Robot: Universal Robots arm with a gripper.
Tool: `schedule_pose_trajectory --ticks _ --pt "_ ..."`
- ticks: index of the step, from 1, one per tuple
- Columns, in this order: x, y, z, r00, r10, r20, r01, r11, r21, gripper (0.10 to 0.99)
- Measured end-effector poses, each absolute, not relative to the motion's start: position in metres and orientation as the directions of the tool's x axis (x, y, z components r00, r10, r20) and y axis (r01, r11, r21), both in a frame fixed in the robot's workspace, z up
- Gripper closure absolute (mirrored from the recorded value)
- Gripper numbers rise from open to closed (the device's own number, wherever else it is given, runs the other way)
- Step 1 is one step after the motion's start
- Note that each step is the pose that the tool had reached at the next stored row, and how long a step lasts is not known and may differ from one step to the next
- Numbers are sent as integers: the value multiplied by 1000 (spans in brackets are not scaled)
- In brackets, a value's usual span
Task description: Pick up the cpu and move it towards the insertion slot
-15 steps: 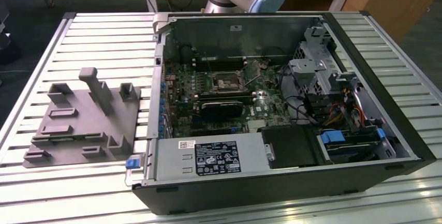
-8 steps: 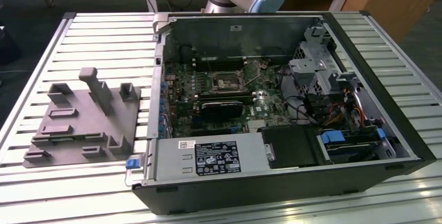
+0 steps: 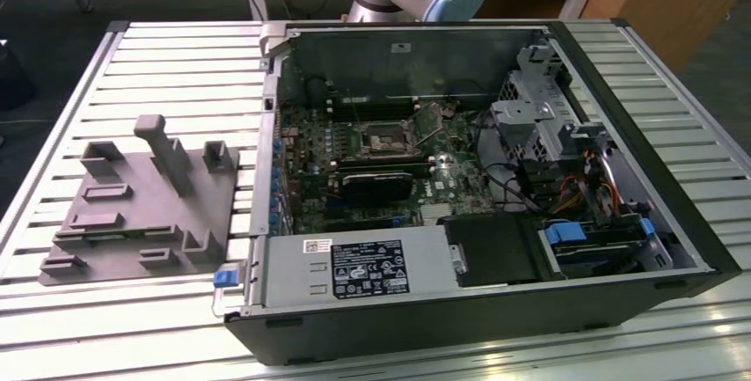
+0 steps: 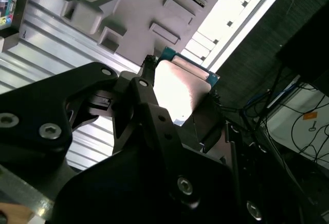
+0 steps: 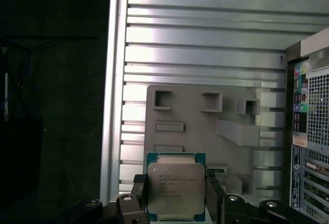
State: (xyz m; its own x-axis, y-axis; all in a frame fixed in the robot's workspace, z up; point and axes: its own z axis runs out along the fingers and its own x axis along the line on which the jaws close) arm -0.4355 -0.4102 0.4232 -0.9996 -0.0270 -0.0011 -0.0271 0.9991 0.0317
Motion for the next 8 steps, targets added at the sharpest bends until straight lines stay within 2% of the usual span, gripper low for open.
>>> schedule_pose_trajectory --ticks 8 --pt "-427 -410 423 -1000 -27 -1 -27 999 32 545"
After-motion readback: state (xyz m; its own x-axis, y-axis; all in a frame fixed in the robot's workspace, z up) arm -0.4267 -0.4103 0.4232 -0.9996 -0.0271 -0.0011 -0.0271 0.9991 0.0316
